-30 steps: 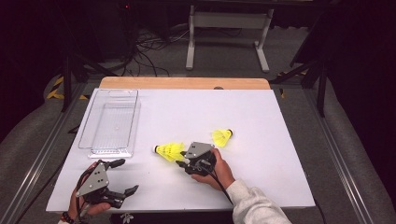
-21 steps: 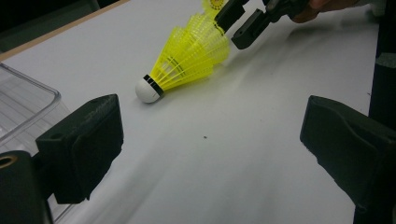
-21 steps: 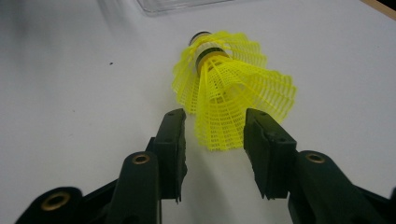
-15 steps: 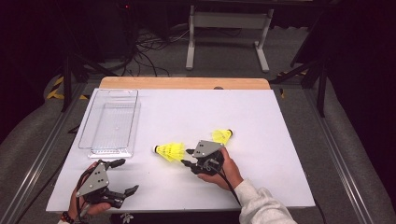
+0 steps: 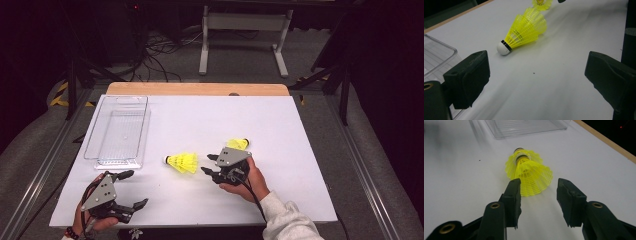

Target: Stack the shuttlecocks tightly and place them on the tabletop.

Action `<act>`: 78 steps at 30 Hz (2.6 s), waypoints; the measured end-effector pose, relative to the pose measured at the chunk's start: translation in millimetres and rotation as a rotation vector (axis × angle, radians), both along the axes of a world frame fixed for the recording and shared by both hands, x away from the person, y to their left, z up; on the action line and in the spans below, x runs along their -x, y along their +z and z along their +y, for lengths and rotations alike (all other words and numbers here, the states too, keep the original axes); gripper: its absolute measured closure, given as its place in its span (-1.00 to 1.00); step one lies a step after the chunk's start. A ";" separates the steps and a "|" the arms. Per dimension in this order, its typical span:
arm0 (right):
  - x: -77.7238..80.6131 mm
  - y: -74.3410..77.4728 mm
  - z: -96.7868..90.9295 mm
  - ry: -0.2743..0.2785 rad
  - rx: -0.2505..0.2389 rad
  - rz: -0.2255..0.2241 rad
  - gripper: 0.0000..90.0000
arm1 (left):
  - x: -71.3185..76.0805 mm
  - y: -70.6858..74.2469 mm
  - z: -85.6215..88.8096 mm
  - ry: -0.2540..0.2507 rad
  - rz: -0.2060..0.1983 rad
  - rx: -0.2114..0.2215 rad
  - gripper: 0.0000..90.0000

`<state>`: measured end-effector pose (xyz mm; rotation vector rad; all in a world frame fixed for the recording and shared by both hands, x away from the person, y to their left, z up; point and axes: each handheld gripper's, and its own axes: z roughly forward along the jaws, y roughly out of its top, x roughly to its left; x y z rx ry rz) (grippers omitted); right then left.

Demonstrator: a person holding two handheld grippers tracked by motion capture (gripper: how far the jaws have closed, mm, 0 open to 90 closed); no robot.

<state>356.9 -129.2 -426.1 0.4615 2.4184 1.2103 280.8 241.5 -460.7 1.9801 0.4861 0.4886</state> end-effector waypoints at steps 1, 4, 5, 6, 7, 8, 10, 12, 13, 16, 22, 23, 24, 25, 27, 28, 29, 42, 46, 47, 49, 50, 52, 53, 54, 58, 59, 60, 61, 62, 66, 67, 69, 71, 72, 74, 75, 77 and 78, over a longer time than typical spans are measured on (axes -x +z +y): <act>0.2 1.6 -1.8 -0.003 -0.005 -0.002 0.21 | 0.1 0.0 0.0 0.000 0.000 0.000 -0.85; 0.9 6.5 -7.7 -0.015 -0.011 -0.015 0.18 | 0.2 -0.2 -0.3 0.001 0.001 0.002 -0.85; 1.3 8.2 -9.9 -0.019 -0.012 -0.018 0.17 | 0.3 -0.2 -0.4 0.001 0.001 0.002 -0.85; 1.5 9.3 -11.5 -0.021 -0.014 -0.021 0.17 | 0.3 -0.2 -0.4 0.001 0.001 0.001 -0.85; 1.7 11.2 -14.5 -0.024 -0.016 -0.026 0.17 | 0.3 -0.2 -0.5 0.001 0.001 0.001 -0.85; 1.8 12.6 -16.7 -0.027 -0.016 -0.028 0.16 | 0.3 -0.1 -0.4 0.000 0.001 -0.001 -0.85; 2.2 15.1 -21.4 -0.037 -0.014 -0.036 0.14 | 0.3 -0.4 -0.9 0.000 0.004 0.002 -0.85; 2.4 16.9 -25.0 -0.044 -0.021 -0.039 0.13 | 0.2 -0.4 -1.0 -0.001 0.005 0.001 -0.85; 2.5 17.8 -26.7 -0.047 -0.023 -0.039 0.13 | 0.0 -0.3 -1.0 -0.001 0.002 -0.002 -0.85; 2.6 21.4 -34.9 -0.065 -0.024 -0.051 0.07 | -0.1 -0.4 -1.2 -0.001 0.003 -0.003 -0.85; 0.9 25.3 -47.5 -0.100 -0.020 -0.057 -0.14 | -0.1 -0.7 -1.4 -0.005 0.003 -0.003 -0.85; 1.0 25.9 -49.6 -0.102 -0.019 -0.057 -0.16 | -0.1 -0.7 -1.4 -0.005 0.003 -0.003 -0.85; 1.0 25.9 -49.6 -0.102 -0.019 -0.057 -0.16 | -0.1 -0.7 -1.3 -0.004 0.004 -0.003 -0.85; 1.2 26.3 -51.8 -0.105 -0.019 -0.063 -0.18 | -0.1 -0.5 -1.2 -0.004 0.005 -0.005 -0.85; 0.9 27.4 -57.2 -0.124 -0.016 -0.070 -0.24 | -0.2 -0.5 -1.2 -0.005 0.005 -0.005 -0.85; 0.9 27.8 -59.6 -0.135 -0.017 -0.067 -0.27 | -0.2 -0.7 -1.4 -0.005 0.004 -0.004 -0.85; 0.0 28.2 -64.2 -0.162 -0.016 -0.071 -0.46 | -0.2 -0.7 -1.6 -0.005 0.004 -0.004 -0.85; -7.1 24.7 -80.7 -0.263 -0.001 -0.071 -0.60 | -0.4 -0.6 -2.0 -0.008 0.004 -0.010 -0.85; -11.8 16.4 -78.3 -0.306 0.019 -0.066 -0.57 | -0.6 -0.9 -2.0 -0.009 0.007 -0.008 -0.85; -13.0 13.9 -77.0 -0.317 0.019 -0.062 -0.57 | -0.7 -0.9 -2.3 -0.012 0.009 -0.010 -0.85; -15.9 8.5 -74.1 -0.348 0.020 -0.064 -0.56 | -0.9 -1.0 -3.1 -0.012 0.009 -0.013 -0.85; -15.9 8.5 -74.1 -0.348 0.020 -0.064 -0.56 | -0.9 -1.0 -3.1 -0.012 0.009 -0.013 -0.85; -19.2 2.5 -69.8 -0.371 0.026 -0.061 -0.56 | -1.1 -1.2 -3.3 -0.013 0.010 -0.015 -0.85; -20.5 0.2 -68.6 -0.389 0.029 -0.066 -0.56 | -1.2 -1.3 -3.5 -0.013 0.011 -0.015 -0.85; -22.1 -1.9 -67.7 -0.399 0.026 -0.058 -0.56 | -1.1 -1.5 -3.7 -0.013 0.014 -0.014 -0.85; -29.7 -10.7 -63.5 -0.466 0.038 -0.056 -0.51 | -1.5 -2.0 -4.1 -0.014 0.016 -0.018 -0.85; -31.6 -12.3 -63.4 -0.480 0.036 -0.052 -0.51 | -1.5 -2.0 -4.1 -0.015 0.016 -0.019 -0.85; -33.3 -13.8 -63.2 -0.492 0.034 -0.048 -0.50 | -1.6 -2.1 -4.1 -0.015 0.016 -0.020 -0.85; -34.8 -15.1 -63.1 -0.507 0.035 -0.050 -0.48 | -1.6 -2.1 -4.0 -0.015 0.016 -0.020 -0.85; -35.9 -15.9 -63.2 -0.515 0.033 -0.049 -0.46 | -1.6 -2.2 -3.9 -0.016 0.017 -0.019 -0.85; -40.1 -18.5 -62.9 -0.541 0.033 -0.045 -0.37 | -1.7 -2.3 -3.6 -0.014 0.018 -0.019 -0.85; -40.1 -18.5 -62.9 -0.541 0.033 -0.045 -0.37 | -1.7 -2.3 -3.6 -0.014 0.018 -0.019 -0.85; -41.2 -19.5 -62.3 -0.549 0.035 -0.045 -0.28 | -1.6 -2.4 -3.8 -0.015 0.019 -0.019 -0.85; -41.9 -20.3 -62.0 -0.550 0.036 -0.049 -0.14 | -1.6 -2.3 -3.8 -0.016 0.016 -0.020 -0.85; -42.0 -20.5 -61.7 -0.548 0.040 -0.048 -0.08 | -1.6 -2.3 -3.6 -0.016 0.016 -0.020 -0.85; -41.9 -20.8 -61.3 -0.556 0.050 -0.055 0.07 | -1.7 -2.4 -3.4 -0.015 0.019 -0.022 -0.85; -42.0 -20.8 -61.3 -0.555 0.053 -0.057 0.17 | -1.8 -2.5 -3.5 -0.017 0.020 -0.021 -0.85; -42.3 -21.4 -61.2 -0.561 0.060 -0.065 0.40 | -1.6 -2.6 -3.8 -0.017 0.023 -0.019 -0.85; -42.3 -21.4 -61.2 -0.561 0.060 -0.065 0.40 | -1.6 -2.6 -3.8 -0.017 0.020 -0.020 -0.85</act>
